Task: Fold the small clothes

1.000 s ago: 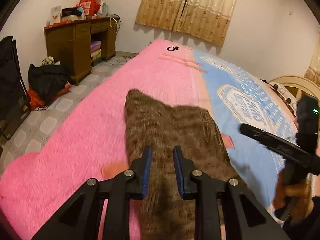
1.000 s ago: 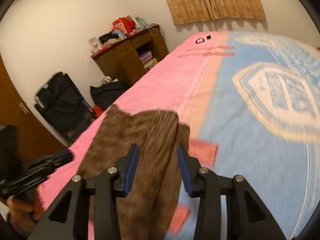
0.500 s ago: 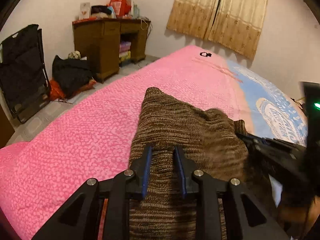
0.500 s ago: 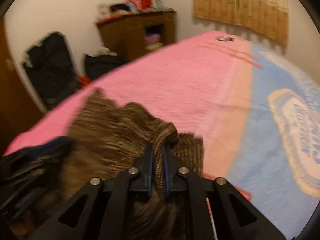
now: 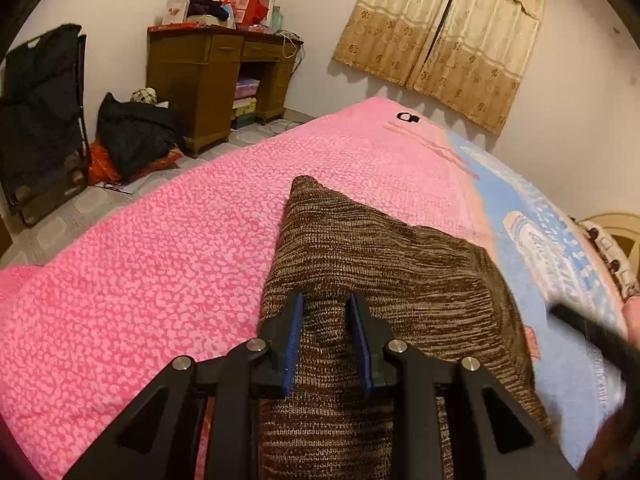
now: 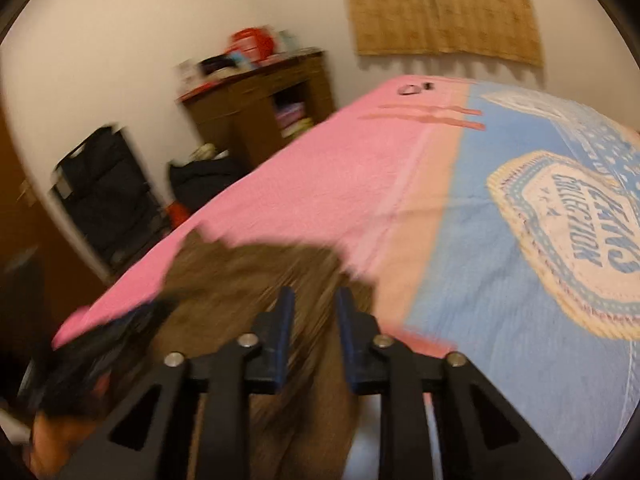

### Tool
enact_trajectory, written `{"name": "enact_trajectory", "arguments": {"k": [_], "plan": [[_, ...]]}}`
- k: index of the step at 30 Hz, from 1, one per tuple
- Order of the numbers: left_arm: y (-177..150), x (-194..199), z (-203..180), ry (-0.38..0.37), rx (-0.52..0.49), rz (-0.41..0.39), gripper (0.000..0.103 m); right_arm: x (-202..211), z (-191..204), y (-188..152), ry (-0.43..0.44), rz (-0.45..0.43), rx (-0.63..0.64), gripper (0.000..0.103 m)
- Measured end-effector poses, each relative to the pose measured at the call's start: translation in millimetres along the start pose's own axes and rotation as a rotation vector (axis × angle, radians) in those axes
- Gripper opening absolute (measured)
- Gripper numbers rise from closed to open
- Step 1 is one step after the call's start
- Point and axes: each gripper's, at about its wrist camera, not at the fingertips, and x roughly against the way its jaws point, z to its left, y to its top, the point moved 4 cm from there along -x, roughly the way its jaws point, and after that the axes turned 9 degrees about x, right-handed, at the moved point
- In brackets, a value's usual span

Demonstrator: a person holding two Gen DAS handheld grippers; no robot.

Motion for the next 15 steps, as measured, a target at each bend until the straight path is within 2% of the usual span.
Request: {"name": "enact_trajectory", "arguments": {"k": [2, 4, 6, 7, 9, 12, 15], "plan": [[-2, 8, -4, 0.001, -0.034, 0.014, 0.026, 12, 24, -21, 0.042, 0.027, 0.044, 0.024], [-6, 21, -9, 0.041, -0.089, 0.016, 0.029, 12, 35, -39, 0.056, 0.057, 0.064, 0.024], [-16, 39, -15, 0.102, -0.138, 0.013, 0.029, -2, 40, -62, 0.003, 0.108, 0.074, 0.025], [-23, 48, -19, 0.113, -0.152, 0.023, 0.029, 1, 38, -63, -0.023, 0.078, 0.064, 0.025], [-35, 61, -23, 0.110, -0.167, 0.040, 0.029, -4, 34, -60, -0.037, 0.086, 0.047, 0.026], [-46, 69, -25, 0.119, -0.198, 0.042, 0.040, -7, 34, -57, -0.069, 0.098, 0.047, 0.028], [-54, 73, -22, 0.127, -0.205, 0.052, 0.042, 14, 32, -58, -0.060, 0.073, -0.003, 0.030]]}}
